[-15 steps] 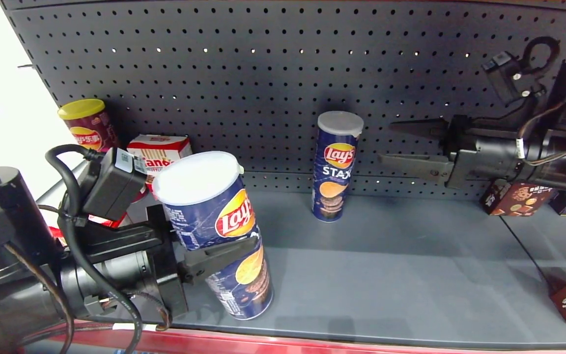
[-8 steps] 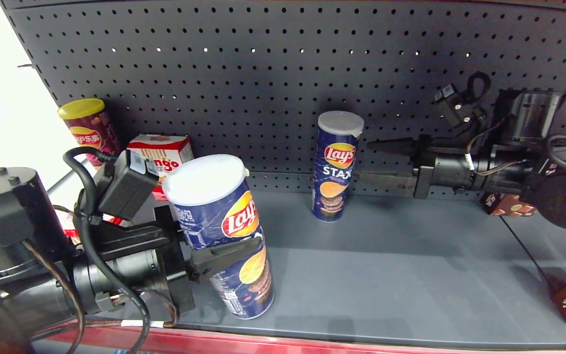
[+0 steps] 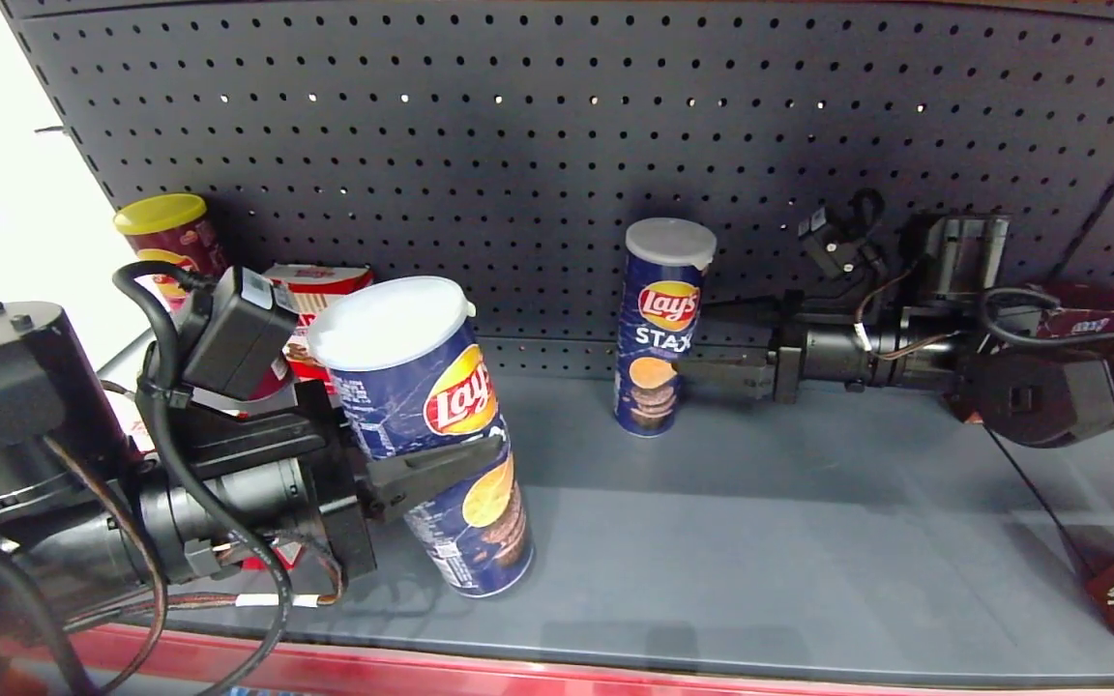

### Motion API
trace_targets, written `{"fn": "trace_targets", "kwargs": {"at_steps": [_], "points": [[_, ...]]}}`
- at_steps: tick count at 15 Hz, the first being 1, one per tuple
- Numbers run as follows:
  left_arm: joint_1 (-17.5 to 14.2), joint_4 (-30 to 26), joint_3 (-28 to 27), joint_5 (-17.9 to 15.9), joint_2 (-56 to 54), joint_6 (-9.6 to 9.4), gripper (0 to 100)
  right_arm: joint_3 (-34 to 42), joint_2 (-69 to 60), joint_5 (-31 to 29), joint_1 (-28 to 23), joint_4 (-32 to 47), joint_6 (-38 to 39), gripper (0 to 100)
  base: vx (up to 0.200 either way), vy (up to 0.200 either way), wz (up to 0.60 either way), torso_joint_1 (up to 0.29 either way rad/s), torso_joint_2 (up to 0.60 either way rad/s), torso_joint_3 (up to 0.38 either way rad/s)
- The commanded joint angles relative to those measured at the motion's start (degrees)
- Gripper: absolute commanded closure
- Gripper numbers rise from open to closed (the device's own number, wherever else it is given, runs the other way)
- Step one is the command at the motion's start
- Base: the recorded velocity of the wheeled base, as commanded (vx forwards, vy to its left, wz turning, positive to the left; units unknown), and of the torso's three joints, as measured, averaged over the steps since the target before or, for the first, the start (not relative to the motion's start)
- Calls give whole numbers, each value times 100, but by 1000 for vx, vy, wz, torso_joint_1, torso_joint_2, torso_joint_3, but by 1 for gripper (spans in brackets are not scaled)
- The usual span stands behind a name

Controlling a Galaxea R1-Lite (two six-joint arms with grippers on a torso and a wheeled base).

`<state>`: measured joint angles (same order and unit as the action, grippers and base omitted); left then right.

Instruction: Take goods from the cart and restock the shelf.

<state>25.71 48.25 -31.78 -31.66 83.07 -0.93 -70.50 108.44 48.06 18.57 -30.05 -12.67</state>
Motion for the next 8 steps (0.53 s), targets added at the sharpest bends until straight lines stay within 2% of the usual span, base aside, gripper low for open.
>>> {"fn": "trace_targets", "kwargs": {"at_steps": [1,8], "points": [[-13,0,-21,2,52,-4,100,-122,204,20,-2,-1,-34,0,0,0,0,0,0,0],[-119,18,-56,11,210,-4,100,-122,573,20,130,-212,-43,0,0,0,0,0,0,0]]}}
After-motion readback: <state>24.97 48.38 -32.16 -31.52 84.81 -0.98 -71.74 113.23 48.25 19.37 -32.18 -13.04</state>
